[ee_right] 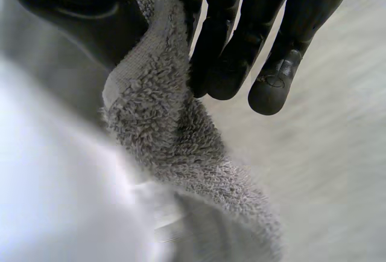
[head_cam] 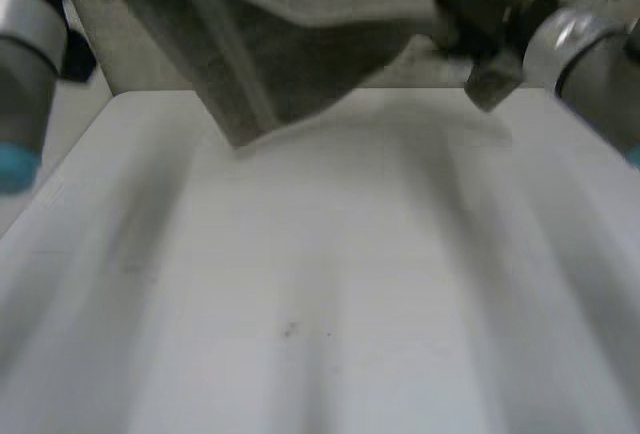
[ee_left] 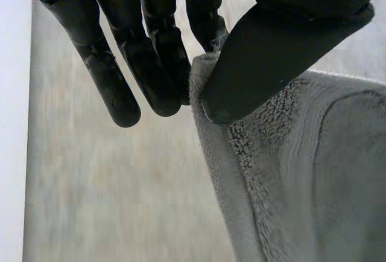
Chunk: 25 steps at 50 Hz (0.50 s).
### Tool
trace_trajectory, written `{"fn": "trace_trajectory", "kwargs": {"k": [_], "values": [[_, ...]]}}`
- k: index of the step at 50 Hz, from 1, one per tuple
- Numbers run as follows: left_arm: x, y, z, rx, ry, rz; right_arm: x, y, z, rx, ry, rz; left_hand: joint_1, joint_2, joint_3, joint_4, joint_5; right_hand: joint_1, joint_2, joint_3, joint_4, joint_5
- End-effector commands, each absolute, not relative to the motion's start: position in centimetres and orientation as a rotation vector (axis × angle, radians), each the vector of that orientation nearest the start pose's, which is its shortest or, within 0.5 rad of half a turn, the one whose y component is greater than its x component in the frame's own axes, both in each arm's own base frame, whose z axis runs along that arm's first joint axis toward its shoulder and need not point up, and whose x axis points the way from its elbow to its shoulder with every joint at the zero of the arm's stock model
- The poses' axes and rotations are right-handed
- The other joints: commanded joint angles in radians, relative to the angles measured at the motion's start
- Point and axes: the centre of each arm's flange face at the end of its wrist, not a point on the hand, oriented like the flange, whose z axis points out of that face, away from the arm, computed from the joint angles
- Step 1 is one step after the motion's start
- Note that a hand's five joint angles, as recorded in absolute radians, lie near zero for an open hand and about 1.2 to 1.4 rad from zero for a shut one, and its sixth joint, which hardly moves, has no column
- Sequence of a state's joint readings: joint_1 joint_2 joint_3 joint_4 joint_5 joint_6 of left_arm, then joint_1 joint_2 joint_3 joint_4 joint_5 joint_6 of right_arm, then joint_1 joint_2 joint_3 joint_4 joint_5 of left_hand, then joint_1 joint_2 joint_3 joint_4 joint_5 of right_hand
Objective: Fold the towel.
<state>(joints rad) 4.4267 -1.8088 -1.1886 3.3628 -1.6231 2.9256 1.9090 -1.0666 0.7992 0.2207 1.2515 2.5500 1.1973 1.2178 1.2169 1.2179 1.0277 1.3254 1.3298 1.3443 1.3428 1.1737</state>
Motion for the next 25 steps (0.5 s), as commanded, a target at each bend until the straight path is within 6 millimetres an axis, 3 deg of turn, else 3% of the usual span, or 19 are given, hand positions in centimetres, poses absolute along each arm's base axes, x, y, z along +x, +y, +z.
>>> {"fn": "trace_trajectory", "kwargs": {"k": [1,2,3,5,10,11,12,13,15,20,25], "values": [[-22.1,-31.0,27.8,0.085,2.383,-2.56,27.7,-30.5,23.7,-1.497,2.095,-1.617,0.199,0.178,0.179,0.178,0.194,0.071,0.066,0.052,0.054,0.048],[-22.0,-30.4,26.6,0.101,2.418,-2.531,27.5,-30.0,22.1,-1.538,2.127,-1.535,0.199,0.178,0.179,0.178,0.194,0.071,0.066,0.052,0.054,0.048],[-22.0,-30.4,26.6,0.101,2.418,-2.531,27.5,-30.0,22.0,-1.538,2.128,-1.534,0.199,0.178,0.179,0.178,0.194,0.071,0.066,0.052,0.054,0.048],[-21.8,-29.4,24.7,0.113,2.457,-2.492,27.2,-29.5,19.6,-1.57,2.159,-1.441,0.199,0.178,0.179,0.178,0.194,0.071,0.066,0.052,0.054,0.048],[-21.6,-28.8,23.2,0.115,2.47,-2.475,27.2,-30.0,17.7,-1.51,2.163,-1.473,0.199,0.178,0.179,0.178,0.194,0.071,0.066,0.052,0.054,0.048],[-21.6,-28.8,23.1,0.115,2.468,-2.477,27.2,-30.1,17.2,-1.453,2.166,-1.49,0.199,0.178,0.179,0.178,0.194,-0.041,-0.046,-0.06,-0.059,-0.064],[-21.6,-28.8,23.1,0.115,2.468,-2.477,27.2,-30.1,16.6,-1.392,2.175,-1.496,0.199,0.178,0.179,0.178,0.194,-0.394,-0.399,-0.413,-0.412,-0.417],[-21.6,-28.8,23.1,0.115,2.468,-2.477,27.2,-30.1,16.6,-1.391,2.175,-1.496,0.199,0.178,0.179,0.178,0.194,-0.398,-0.402,-0.417,-0.415,-0.421],[-21.6,-28.8,23.2,0.115,2.463,-2.483,27.0,-30.3,16.1,-1.243,2.197,-1.524,0.199,0.178,0.179,0.178,0.194,-0.801,-0.806,-0.82,-0.819,-0.824],[-21.6,-28.8,23.4,0.113,2.455,-2.491,26.5,-29.9,15.3,-1.039,2.228,-1.503,0.199,0.178,0.179,0.178,0.194,-0.92,-0.925,-0.939,-0.938,-0.943],[-21.3,-28.9,23.5,0.102,2.444,-2.493,25.9,-28.8,14.8,-0.943,2.251,-1.49,0.199,0.178,0.179,0.178,0.194,-0.923,-0.928,-0.942,-0.941,-0.946]]}}
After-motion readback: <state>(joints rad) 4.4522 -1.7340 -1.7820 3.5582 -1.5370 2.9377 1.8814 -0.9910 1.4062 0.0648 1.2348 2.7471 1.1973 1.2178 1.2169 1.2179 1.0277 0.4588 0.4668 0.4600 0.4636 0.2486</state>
